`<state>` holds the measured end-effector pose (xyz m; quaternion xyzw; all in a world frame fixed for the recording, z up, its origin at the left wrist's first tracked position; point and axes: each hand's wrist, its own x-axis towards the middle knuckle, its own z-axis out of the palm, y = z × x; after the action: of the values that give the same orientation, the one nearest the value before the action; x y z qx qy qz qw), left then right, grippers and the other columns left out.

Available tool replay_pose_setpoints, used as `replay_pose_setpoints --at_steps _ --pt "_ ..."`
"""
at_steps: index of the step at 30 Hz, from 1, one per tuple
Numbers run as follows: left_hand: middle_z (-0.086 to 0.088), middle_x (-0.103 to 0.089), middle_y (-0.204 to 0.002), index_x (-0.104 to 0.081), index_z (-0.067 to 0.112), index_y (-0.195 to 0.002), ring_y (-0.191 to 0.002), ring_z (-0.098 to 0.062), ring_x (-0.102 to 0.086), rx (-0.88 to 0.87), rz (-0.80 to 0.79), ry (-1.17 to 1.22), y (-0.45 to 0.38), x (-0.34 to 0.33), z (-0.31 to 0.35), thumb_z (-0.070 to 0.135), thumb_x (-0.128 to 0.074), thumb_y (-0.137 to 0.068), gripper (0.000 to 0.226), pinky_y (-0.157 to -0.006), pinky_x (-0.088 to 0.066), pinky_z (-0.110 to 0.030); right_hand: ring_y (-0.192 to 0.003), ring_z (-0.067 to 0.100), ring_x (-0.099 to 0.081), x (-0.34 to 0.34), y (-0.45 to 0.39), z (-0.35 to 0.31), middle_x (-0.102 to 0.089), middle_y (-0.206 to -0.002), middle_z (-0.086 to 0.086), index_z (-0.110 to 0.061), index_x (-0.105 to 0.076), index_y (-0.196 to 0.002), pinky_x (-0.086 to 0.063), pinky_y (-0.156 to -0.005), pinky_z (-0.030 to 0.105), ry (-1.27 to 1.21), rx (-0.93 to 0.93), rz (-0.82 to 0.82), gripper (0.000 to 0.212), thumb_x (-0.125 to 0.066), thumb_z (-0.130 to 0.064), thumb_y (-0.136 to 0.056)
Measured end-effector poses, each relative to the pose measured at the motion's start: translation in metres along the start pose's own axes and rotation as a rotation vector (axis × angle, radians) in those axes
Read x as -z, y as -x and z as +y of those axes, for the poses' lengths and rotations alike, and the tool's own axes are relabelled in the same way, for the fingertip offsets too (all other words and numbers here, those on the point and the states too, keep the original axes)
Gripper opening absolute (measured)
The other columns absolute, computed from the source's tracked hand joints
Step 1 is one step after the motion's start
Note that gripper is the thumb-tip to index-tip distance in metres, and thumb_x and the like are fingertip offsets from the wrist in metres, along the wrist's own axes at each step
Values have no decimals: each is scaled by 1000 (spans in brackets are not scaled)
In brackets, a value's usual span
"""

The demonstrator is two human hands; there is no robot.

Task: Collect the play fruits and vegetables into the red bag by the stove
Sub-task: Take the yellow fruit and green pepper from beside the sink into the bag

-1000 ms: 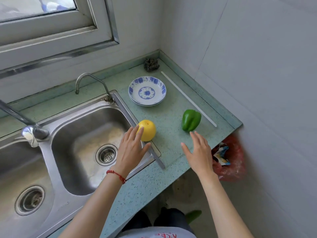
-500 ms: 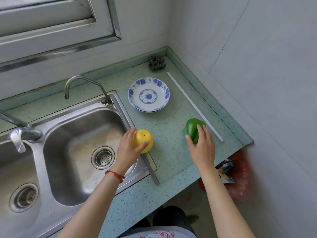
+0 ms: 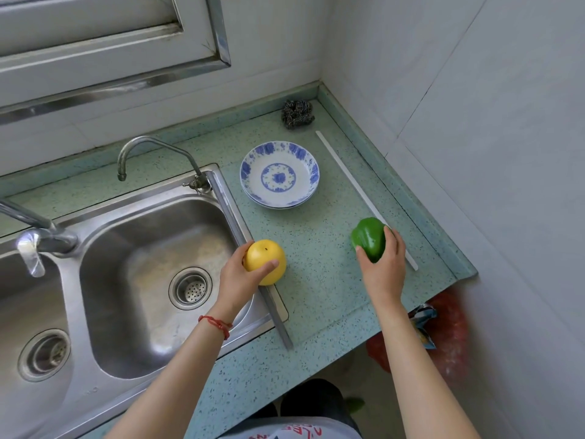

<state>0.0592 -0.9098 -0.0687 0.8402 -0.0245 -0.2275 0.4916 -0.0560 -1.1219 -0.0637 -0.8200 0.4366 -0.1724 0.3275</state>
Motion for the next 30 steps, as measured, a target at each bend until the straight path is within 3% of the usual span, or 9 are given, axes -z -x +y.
replay_pose_setpoints --at_steps 3,8,11,14,19,21,26,30 --pt "2 -55 -108 -53 19 -121 -96 -17 -52 26 -15 80 1 0 0 31 -76 -70 58 -77 -41 -28 -130 27 -38 0 4 0 -37 -142 14 -10 -41 -132 -31 -95 26 -114 -39 9 55 -64 -18 -83" --pt "-1 -58 -107 -56 17 -117 -94 -18 -56 58 -57 214 6 6 -3 28 -74 -73 49 -70 -45 -22 -112 20 -51 0 21 -8 -53 -126 8 -12 -50 -127 -40 -90 25 -265 -160 -6 47 -64 -21 -83" --pt "-6 -60 -111 -56 15 -117 -99 -23 -57 91 -102 286 10 12 -6 30 -71 -75 47 -80 -51 -37 -98 13 -53 -1 39 -12 -56 -113 -1 -15 -53 -124 -41 -82 23 -391 -265 -5 45 -65 -24 -82" --pt "-9 -58 -116 -54 14 -120 -106 -26 -56 136 -161 323 18 18 -11 33 -69 -77 49 -90 -51 -46 -97 13 -55 0 62 -10 -57 -110 -2 -16 -54 -123 -43 -80 23 -479 -319 13 43 -65 -25 -82" --pt "-6 -54 -115 -53 13 -120 -102 -24 -55 142 -262 365 36 22 -16 33 -66 -79 47 -68 -51 -28 -92 6 -58 6 106 -3 -59 -107 -3 -16 -56 -121 -43 -74 13 -613 -388 84 43 -68 -23 -80" --pt "-6 -54 -114 -53 14 -117 -102 -24 -55 148 -306 363 45 20 -18 33 -66 -80 44 -66 -51 -28 -90 -2 -57 11 124 0 -60 -110 -3 -17 -56 -121 -44 -72 10 -639 -415 115 44 -69 -23 -79" --pt "-5 -56 -113 -54 18 -110 -103 -24 -56 152 -420 341 66 7 -25 33 -67 -79 37 -70 -52 -30 -108 20 -58 28 161 13 -61 -116 3 -19 -58 -118 -49 -94 43 -685 -498 198 41 -69 -20 -79" --pt "2 -57 -104 -54 21 -106 -94 -17 -59 132 -511 305 82 -10 -24 35 -67 -78 34 -64 -53 -26 -109 22 -58 44 183 24 -61 -118 7 -20 -59 -117 -48 -97 47 -732 -550 295 40 -69 -15 -79"
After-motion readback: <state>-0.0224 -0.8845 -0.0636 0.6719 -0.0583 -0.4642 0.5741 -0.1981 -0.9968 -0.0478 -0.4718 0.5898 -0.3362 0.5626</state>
